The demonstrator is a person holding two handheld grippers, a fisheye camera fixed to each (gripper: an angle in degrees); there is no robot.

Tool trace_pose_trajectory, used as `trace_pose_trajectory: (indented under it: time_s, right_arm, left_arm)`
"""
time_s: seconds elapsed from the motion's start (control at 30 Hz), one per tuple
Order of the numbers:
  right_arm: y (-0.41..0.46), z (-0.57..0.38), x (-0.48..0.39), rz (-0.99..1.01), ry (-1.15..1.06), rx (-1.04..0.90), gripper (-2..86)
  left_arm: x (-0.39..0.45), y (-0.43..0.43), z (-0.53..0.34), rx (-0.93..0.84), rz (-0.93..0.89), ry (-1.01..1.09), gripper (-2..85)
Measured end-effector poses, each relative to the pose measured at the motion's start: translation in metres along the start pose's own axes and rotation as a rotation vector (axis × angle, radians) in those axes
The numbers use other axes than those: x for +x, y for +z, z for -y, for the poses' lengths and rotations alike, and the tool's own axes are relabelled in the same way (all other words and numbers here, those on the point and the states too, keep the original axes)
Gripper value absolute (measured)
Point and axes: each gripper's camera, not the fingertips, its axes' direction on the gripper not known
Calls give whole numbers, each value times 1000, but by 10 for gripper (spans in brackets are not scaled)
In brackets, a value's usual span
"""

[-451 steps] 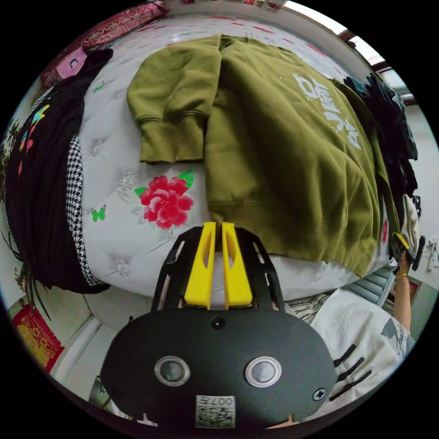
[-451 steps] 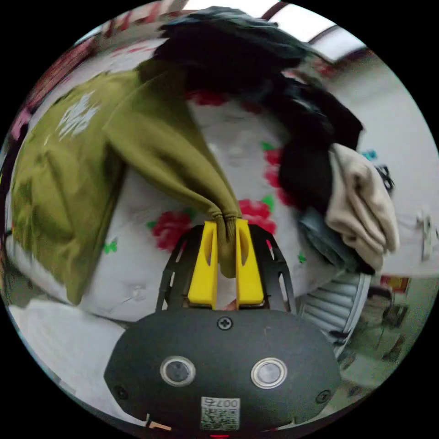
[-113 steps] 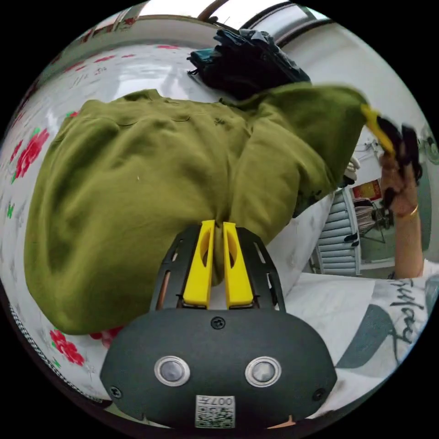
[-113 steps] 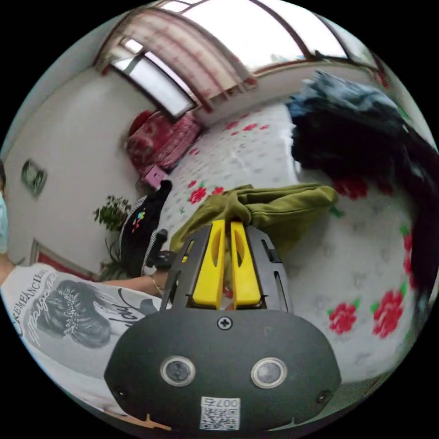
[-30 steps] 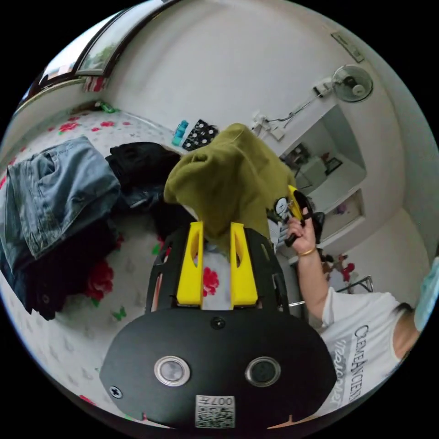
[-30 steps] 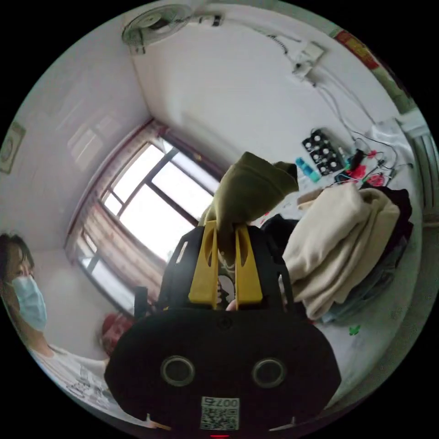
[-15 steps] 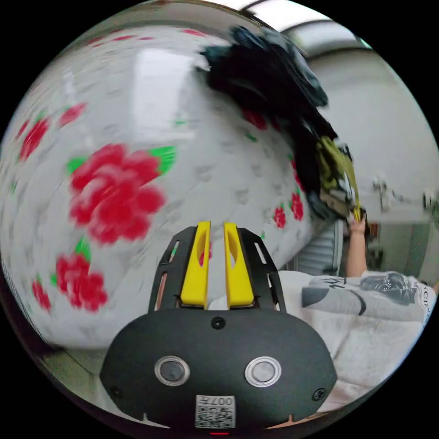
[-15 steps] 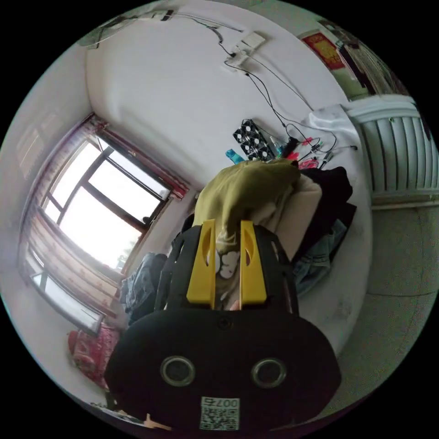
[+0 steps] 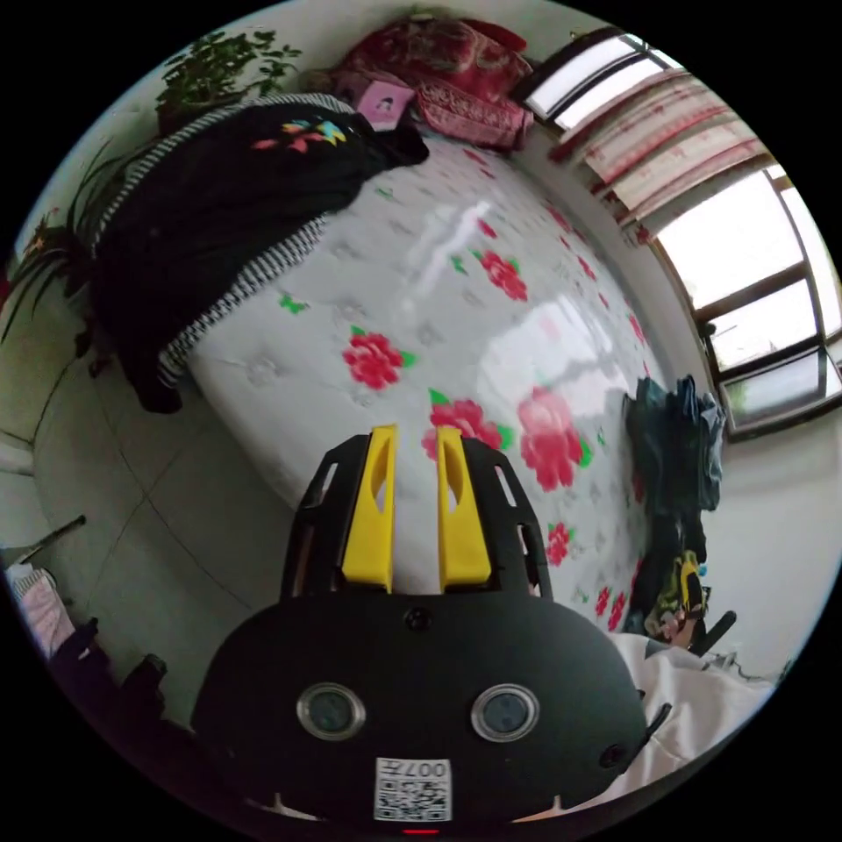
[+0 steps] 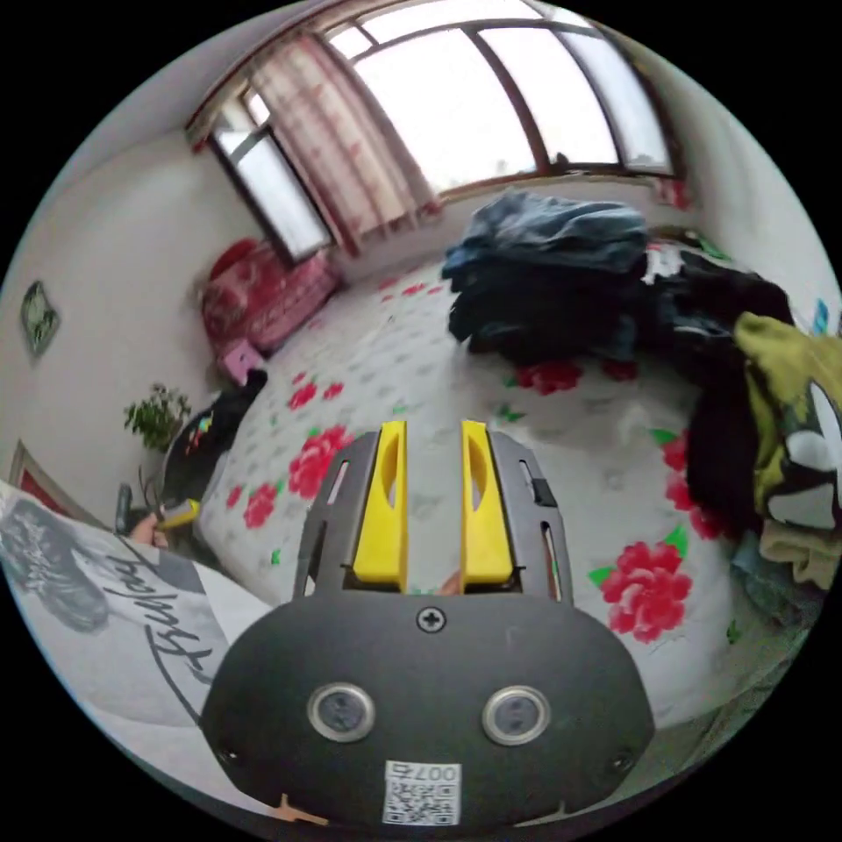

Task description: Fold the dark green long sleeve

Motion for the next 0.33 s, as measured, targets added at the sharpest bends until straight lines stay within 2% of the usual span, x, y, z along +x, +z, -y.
trace_pose_trajectory:
  time_s: [0.13,0.33]
  right_arm:
    - [106,-43,-112,-11,-213,-241,72]
    - [209,-96,-195,-8,-341,-540,71]
  left_arm:
    - [-42,-34,43,89,100,15,99]
    - [-101,-53,145,122,283,79,113]
